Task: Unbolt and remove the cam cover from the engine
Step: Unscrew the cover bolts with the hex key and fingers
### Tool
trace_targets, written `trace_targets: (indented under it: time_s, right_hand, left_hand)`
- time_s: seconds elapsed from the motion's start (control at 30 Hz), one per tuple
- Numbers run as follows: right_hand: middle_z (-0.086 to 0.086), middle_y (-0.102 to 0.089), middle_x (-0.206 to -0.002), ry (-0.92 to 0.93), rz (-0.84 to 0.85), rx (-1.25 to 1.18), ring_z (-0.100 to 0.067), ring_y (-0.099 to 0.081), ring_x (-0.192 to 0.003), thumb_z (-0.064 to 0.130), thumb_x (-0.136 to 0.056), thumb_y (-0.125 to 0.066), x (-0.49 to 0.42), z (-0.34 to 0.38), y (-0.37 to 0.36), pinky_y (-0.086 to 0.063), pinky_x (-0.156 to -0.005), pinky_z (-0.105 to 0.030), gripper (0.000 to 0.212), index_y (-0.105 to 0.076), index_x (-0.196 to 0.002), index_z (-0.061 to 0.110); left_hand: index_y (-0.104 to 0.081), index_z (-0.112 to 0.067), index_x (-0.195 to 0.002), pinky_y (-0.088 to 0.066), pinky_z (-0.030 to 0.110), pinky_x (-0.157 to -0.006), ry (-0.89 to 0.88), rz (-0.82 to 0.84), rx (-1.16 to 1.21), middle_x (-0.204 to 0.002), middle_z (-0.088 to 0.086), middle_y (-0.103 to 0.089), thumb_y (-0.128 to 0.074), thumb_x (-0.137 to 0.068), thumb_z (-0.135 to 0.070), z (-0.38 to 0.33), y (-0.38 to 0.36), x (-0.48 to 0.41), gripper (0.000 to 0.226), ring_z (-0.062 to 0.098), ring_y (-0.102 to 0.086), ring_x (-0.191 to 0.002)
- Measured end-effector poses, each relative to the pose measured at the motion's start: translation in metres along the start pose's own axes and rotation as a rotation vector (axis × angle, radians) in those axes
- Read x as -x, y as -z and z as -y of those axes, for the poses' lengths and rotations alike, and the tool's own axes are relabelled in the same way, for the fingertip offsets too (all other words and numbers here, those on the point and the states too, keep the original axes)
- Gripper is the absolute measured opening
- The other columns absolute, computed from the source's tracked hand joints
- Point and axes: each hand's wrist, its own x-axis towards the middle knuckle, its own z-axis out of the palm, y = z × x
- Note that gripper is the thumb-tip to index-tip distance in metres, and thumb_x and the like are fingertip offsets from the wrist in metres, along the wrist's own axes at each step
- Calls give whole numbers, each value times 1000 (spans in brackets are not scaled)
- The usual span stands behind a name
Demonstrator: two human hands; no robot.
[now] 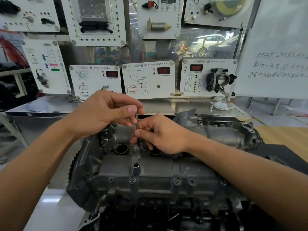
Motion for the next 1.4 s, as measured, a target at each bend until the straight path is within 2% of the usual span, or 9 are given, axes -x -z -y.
trace_targets:
  time_s: [0.23,0.43,0.63,0.73,0.83,0.97,1.1,1.3,1.4]
  right_hand:
    - [3,-59,-53,37,-39,61,-5,-52,-43,11,-102,-52,2,-1,-4,-39,-52,-12,25,-67,-89,-4]
    - [-17,-57,-58,93,-55,113,-26,-51,-57,7,-100,-55,0,-1,-10,-43,-59,-33,26,-63,-84,-11]
    - [-22,-61,-63,36,-49,-11,-16,-47,-52,8,-98,-59,6,-5,-2,-40,-54,-25,21,-68,-90,-9]
    - [5,-68,-66,4,-199,-253,3,-52,-55,4,-95,-62,11,-4,13,-40,-57,-9,12,-72,-89,2]
    - [-16,-71,-79,-52,-438,-384,-11,-53,-60,12,-96,-59,11,1,21,-41,-55,-22,20,-75,-86,5]
    - [1,-59,-57,127,-594,87,-14,-49,-54,27,-100,-51,1,23,19,-43,-56,-31,39,-65,-64,20]
    - [4,-53,-68,164,-345,863,-23,-57,-71,41,-104,-30,-21,50,16,-48,-63,-37,46,-39,-62,24]
    - [3,-22,-59,210,-232,1192,-20,-29,-47,37,-106,-36,-30,46,8,-19,-46,-28,48,-18,-64,23]
    - [1,-23,-56,149,-253,1266,-17,-20,-44,33,-97,-52,-34,51,3,-14,-44,-27,52,-19,-59,21]
  left_hand:
    - [-77,-14,-97,-58,23,-58,-57,-86,-116,-89,7,-78,-72,-76,-28,-6,-8,1,26,19,-72,-72]
    - [-74,-19,-69,-58,24,-52,-66,-191,-156,-68,9,-73,-75,-69,-42,-6,-12,-1,23,21,-68,-55]
    - [-71,-10,-72,-51,21,-46,-53,-267,-240,-60,6,-70,-74,-78,-36,-11,-35,-11,27,15,-60,-46]
    - [-73,-11,-79,-48,22,-45,-29,-321,-235,-59,3,-70,-73,-87,-25,-7,-48,-15,17,13,-56,-45]
    - [-74,-22,-83,-48,16,-46,-28,-379,-301,-65,-6,-73,-67,-94,-23,-3,-49,-11,12,6,-58,-47]
    - [-72,-28,-87,-50,15,-47,-14,-392,-375,-70,-15,-73,-59,-99,-22,-2,-41,6,19,5,-64,-52]
    - [-67,-24,-71,-47,14,-47,104,-278,-465,-64,-7,-71,-56,-97,-7,6,-46,20,33,5,-62,-47]
    - [-78,-12,-85,-43,14,-55,179,-180,-469,-71,-8,-73,-63,-96,-13,12,-55,28,19,-2,-60,-57]
    - [-76,-7,-80,-53,37,-69,218,-238,-481,-72,5,-73,-63,-96,-13,16,-60,31,21,20,-68,-70]
